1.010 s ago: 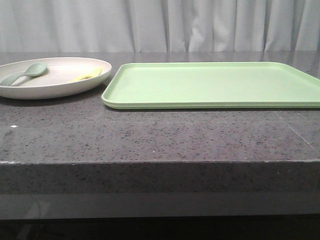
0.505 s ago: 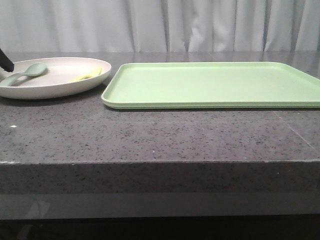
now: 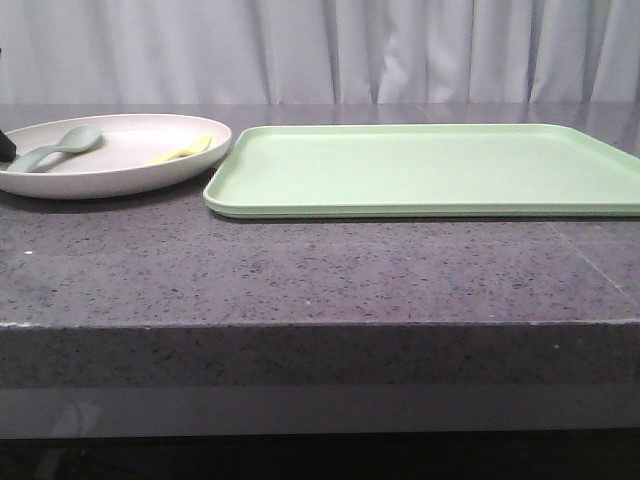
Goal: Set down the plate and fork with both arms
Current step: 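Grip the cream plate rim with the left gripper and lift it, then carry the plate over the green tray and lower it onto it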
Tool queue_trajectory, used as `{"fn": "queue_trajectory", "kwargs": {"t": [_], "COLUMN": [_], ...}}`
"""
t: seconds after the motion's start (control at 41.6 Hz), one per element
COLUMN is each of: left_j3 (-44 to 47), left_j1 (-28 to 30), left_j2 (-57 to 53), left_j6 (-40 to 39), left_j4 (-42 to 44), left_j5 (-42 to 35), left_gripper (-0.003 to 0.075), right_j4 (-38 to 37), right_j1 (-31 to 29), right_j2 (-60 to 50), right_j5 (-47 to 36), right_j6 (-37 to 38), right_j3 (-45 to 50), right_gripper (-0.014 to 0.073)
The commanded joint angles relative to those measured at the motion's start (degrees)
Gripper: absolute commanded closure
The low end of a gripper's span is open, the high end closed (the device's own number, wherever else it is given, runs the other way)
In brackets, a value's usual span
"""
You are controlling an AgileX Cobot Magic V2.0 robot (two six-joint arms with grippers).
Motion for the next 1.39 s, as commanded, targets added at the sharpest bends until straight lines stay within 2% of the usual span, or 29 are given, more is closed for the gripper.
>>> {"fn": "queue_trajectory", "kwargs": {"t": [0.0,0.144,0.313,0.457,0.649,0.817,0.986,1.25,1.37], "left_j3": [-2.3,-4.6,-6.9,-8.9,-12.3,-14.5,-14.5,-14.5,-14.5], "left_j1": [-0.2,-0.2,-0.7,-3.8,-12.5,-23.0,-32.1,-41.0,-43.3], "left_j2": [-2.6,-2.8,-4.4,-6.0,-6.8,-6.8,-6.4,-3.5,-1.6], "left_j6": [0.2,-0.8,-7.7,-13.7,-24.9,-38.0,-48.2,-64.6,-66.2], "left_j4": [-3.2,-3.4,-3.5,-2.4,6.5,17.5,23.3,35.7,36.7], "left_j5": [1.9,3.4,1.5,-0.7,-5.5,-11.1,-18.3,-22.4,-23.2], "left_gripper": [0.0741,0.0741,0.0741,0.0741,0.0741,0.0741,0.0741,0.0741,0.0741], "right_j4": [-0.6,-0.6,-0.6,-0.6,-0.6,-0.6,-0.6,-0.6,-0.6], "right_j1": [-0.3,-0.3,-0.3,-0.3,-0.3,-0.3,-0.3,-0.3,-0.3], "right_j2": [0.8,0.8,0.8,0.8,0.8,0.8,0.8,0.8,0.8], "right_j5": [-3.9,-3.9,-3.9,-3.9,-3.9,-3.9,-3.9,-3.9,-3.9], "right_j6": [-0.4,-0.4,-0.4,-0.4,-0.4,-0.4,-0.4,-0.4,-0.4], "right_j3": [-2.0,-2.0,-2.0,-2.0,-2.0,-2.0,-2.0,-2.0,-2.0], "right_gripper": [0.0041,0.0041,0.0041,0.0041,0.0041,0.0041,0.0041,0.0041,0.0041]}}
